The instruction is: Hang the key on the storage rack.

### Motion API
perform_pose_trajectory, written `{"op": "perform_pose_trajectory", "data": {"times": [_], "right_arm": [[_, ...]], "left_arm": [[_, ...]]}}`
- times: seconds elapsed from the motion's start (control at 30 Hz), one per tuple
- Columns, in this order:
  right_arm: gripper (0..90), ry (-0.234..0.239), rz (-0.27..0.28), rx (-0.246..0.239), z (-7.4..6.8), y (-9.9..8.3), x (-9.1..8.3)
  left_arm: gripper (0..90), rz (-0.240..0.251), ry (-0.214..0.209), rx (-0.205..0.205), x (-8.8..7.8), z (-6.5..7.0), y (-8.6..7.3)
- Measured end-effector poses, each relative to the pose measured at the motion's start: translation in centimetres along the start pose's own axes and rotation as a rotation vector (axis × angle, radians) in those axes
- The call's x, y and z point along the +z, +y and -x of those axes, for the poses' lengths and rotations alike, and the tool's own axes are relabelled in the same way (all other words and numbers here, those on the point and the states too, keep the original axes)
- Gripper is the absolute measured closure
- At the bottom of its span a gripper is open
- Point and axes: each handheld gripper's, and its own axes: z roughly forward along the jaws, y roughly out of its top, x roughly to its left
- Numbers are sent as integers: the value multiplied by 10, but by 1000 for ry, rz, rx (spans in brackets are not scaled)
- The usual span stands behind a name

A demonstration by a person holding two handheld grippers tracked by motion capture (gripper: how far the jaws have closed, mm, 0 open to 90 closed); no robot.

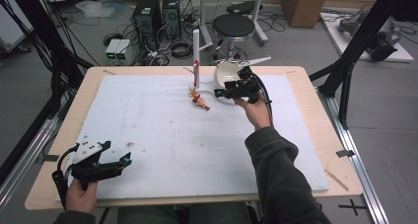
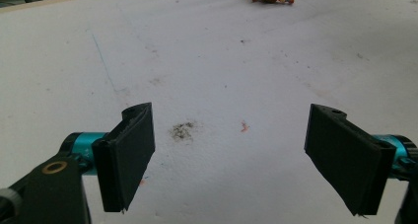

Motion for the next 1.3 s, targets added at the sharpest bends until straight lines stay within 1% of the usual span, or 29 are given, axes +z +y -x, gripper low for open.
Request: {"op": "perform_pose_trajectory", "data": {"times": [0.03,0.17,0.2,0.23,0.27,0.37,0.43,0.5,0.53,0.63,0.67,0.77,0.93,1.13,1.27,1.3], "right_arm": [[252,4,-4,3,0,-1,0],[221,3,10,0,-3,-5,-4],[216,3,12,2,-3,-6,-5],[216,-2,14,-5,-4,-7,-6],[216,-1,15,-10,-4,-8,-7],[200,-8,10,-7,-6,-10,-9],[194,-12,18,-8,-6,-12,-10],[185,-16,27,-12,-7,-14,-10],[180,-14,20,-7,-7,-14,-11],[170,-15,22,-11,-8,-17,-11],[165,-16,23,-5,-8,-18,-11],[155,-22,20,-16,-9,-20,-12],[126,-30,25,-15,-10,-23,-14],[122,-33,35,-15,-10,-27,-16],[118,-37,25,-6,-10,-30,-17],[119,-39,31,-10,-9,-30,-18]], "left_arm": [[197,-1,0,0,0,0,0],[197,2,0,-4,-1,1,0],[198,0,-1,0,-1,1,1],[197,0,-2,5,-1,1,1],[197,2,-3,1,-1,1,1],[198,2,-6,3,0,2,1],[197,0,-6,7,0,2,1],[197,3,-1,-3,-1,2,1],[198,3,-2,-3,-1,1,1],[197,2,-4,-2,-1,1,1],[197,0,-2,2,-1,1,1],[197,-1,-5,3,0,2,1],[197,0,-2,0,0,2,1],[197,-1,-3,3,0,1,1],[197,0,-2,-1,0,1,1],[197,0,-2,-1,0,1,1]]}}
